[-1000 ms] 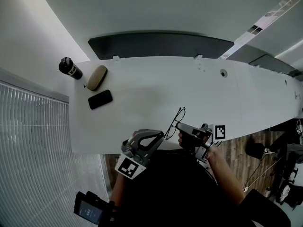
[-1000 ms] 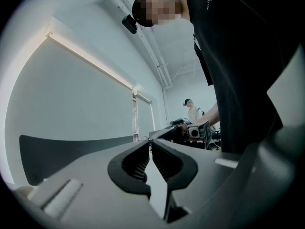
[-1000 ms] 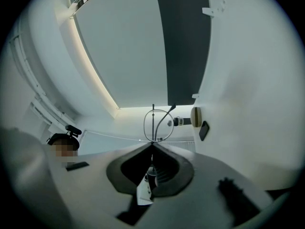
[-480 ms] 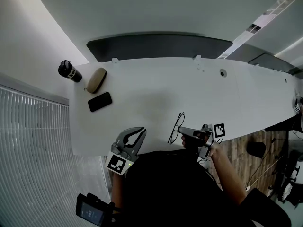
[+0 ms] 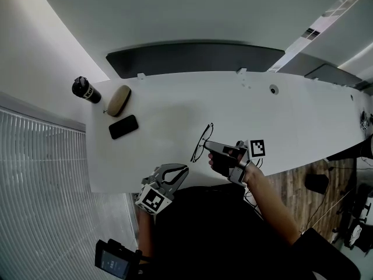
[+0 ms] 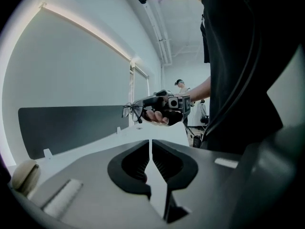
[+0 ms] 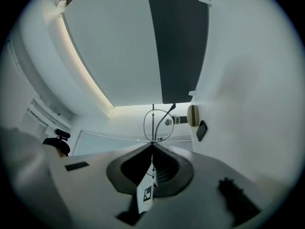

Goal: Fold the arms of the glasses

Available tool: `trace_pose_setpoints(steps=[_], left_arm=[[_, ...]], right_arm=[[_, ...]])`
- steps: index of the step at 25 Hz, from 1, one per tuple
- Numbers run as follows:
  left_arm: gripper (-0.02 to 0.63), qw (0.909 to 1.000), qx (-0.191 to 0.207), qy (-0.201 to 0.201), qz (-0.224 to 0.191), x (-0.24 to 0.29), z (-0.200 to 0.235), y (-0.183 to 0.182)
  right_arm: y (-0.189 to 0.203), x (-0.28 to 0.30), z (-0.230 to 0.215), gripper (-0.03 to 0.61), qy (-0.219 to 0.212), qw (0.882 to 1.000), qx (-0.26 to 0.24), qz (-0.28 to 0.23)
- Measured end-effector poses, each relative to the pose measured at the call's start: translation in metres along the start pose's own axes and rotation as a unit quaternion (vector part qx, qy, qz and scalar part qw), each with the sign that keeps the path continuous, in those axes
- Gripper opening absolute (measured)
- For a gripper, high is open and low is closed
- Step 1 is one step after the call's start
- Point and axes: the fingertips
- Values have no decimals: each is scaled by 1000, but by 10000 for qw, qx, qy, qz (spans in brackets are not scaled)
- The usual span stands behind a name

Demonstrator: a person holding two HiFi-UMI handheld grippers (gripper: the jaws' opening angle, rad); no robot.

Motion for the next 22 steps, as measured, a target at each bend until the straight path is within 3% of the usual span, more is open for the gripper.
trace_pose_setpoints(steps=[14, 22], left_arm=[[26, 9992, -269, -16, -286, 2, 5, -9], [25, 9994, -230, 38, -261, 4, 2, -10]], right_arm=[[-3, 15, 17, 11, -155, 9998, -95, 68], [0, 15, 18, 11, -167, 9998, -98, 102]])
Point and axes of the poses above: the fingertips, and each gripper's own axes: x forward along the fingers, z to its left, y out of its underside, and after that the axes turned 1 degree about z, right-handed
